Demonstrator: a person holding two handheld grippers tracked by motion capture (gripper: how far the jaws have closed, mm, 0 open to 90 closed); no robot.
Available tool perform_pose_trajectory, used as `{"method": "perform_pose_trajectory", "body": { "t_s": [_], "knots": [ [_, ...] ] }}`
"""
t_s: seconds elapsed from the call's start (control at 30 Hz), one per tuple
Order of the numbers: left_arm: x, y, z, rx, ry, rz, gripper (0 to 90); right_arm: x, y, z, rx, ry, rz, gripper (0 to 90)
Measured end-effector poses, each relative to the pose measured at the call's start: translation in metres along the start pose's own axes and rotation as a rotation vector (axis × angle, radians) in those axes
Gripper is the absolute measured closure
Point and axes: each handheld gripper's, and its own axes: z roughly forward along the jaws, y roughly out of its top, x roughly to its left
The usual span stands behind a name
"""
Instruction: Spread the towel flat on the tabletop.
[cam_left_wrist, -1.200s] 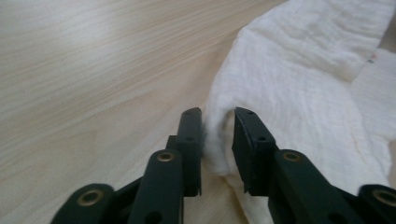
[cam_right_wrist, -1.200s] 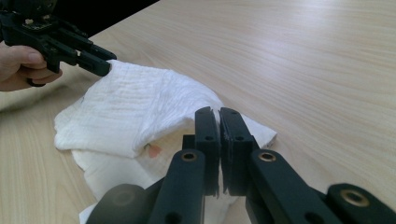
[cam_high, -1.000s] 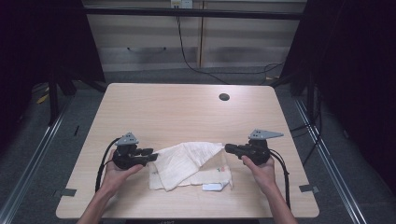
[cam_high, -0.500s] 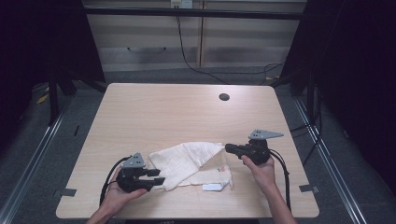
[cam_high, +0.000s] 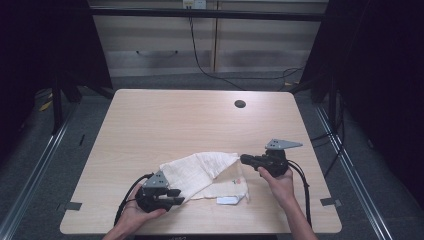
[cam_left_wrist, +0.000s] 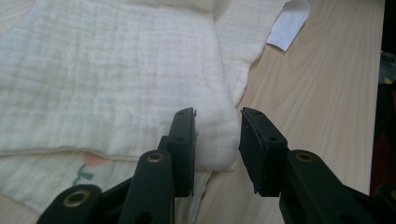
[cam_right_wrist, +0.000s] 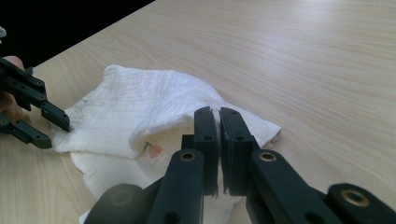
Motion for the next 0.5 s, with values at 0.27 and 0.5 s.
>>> {"method": "perform_pose_trajectory", "body": {
  "t_s": [0.27, 0.5],
  "knots": [
    [-0.0017, -0.0006, 0.0064, 0.02, -0.024, 0.016, 61.1, 0.0008, -0.0001, 0.0017, 0.005, 0.001, -0.002, 86.1],
    [-0.0055, -0.0027, 0.0077, 0.005, -0.002, 0.029, 57.0, 0.001, -0.0003, 0.0013, 0.002, -0.001, -0.002, 85.8]
  ]
}}
